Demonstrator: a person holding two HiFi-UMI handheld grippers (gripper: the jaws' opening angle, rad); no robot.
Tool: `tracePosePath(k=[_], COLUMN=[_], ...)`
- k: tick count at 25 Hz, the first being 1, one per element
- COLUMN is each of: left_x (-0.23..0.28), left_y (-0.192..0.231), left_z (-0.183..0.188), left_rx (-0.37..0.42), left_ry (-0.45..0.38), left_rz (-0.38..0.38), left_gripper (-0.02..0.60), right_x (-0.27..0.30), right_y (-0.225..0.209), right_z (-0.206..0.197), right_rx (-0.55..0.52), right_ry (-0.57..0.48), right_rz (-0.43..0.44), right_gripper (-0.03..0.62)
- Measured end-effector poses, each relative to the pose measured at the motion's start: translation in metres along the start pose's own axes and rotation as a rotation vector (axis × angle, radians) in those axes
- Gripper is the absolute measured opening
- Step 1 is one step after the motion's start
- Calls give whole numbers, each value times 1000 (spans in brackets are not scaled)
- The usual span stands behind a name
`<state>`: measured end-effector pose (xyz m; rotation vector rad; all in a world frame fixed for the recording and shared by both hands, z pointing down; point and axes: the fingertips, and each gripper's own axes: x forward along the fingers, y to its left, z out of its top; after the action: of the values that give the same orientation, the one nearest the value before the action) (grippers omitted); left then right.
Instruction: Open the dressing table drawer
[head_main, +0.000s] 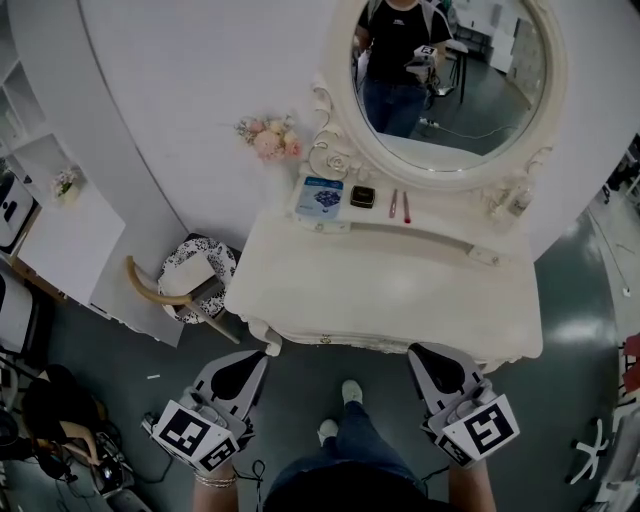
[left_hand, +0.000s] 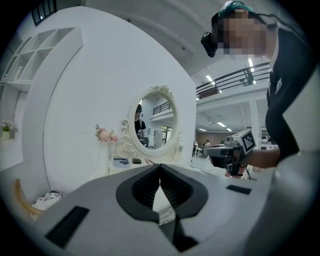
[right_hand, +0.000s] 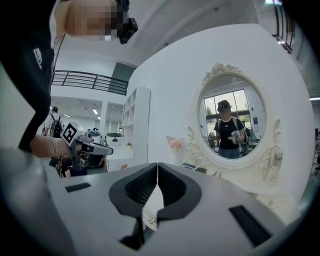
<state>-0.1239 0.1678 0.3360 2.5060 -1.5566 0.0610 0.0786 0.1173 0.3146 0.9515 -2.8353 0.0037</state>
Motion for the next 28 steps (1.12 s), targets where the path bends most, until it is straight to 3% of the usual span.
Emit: tracePosePath(k=[13, 28], left_x=[47, 113], left_y=[27, 48], left_z=[3, 23], left_rx=[-9, -12], left_ry=[27, 5], left_rz=[73, 131], left_gripper=[17, 17], right_x=[50, 104], right_y=[-52, -105], right_z=[8, 14], right_rx=[-54, -10], right_ry=[25, 12], right_rz=[67, 157], right_gripper=[18, 18])
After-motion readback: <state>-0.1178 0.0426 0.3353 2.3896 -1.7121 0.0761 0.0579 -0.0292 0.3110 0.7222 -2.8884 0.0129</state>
